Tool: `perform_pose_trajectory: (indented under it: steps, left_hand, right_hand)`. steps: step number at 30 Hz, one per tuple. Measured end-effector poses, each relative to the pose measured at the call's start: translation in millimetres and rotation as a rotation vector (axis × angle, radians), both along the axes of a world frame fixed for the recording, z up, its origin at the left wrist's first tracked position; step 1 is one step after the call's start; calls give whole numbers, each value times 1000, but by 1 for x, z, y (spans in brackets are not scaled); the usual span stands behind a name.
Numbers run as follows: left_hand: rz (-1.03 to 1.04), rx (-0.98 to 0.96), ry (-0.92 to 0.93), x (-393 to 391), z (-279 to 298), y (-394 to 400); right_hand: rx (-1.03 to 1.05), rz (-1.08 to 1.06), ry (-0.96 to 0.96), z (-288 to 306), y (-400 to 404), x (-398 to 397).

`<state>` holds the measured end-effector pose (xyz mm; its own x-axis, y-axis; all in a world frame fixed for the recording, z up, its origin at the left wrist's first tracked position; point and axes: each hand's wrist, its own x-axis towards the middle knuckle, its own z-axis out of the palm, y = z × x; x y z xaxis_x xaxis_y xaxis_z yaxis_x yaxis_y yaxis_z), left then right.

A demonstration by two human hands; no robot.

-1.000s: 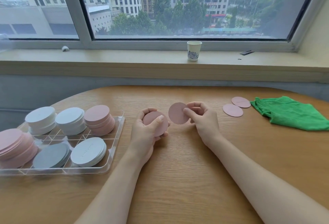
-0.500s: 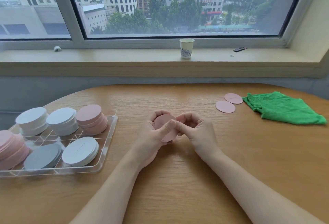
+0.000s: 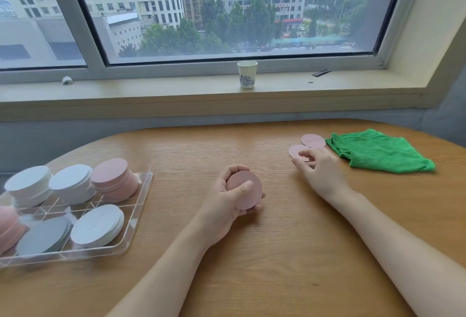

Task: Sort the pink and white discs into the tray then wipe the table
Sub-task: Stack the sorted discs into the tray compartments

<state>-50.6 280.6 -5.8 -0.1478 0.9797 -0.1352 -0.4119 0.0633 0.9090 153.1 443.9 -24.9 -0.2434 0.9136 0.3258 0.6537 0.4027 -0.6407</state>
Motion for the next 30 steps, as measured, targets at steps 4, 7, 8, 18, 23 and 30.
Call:
perform_pose_trajectory:
  steps: [4, 7, 8, 18, 23, 30]
  left_hand:
    - [-18, -20, -31, 23, 2, 18]
    - [-19, -11, -16, 35, 3, 30]
    - [-22, -9, 2, 37, 3, 32]
    - [-50, 26, 26, 38, -1, 36]
    - [-62, 32, 13, 38, 0, 37]
    - [-77, 49, 72, 40, -3, 43]
  right_hand:
    - [-56, -70, -40, -4, 34, 9]
    - [-113, -101, -148, -4, 45, 5]
    - [-118, -108, -181, -4, 46, 3]
    - [-191, 82, 31, 11, 36, 5]
    - [-295, 42, 199, 15, 46, 16]
    - [-297, -35, 150, 51, 80, 42]
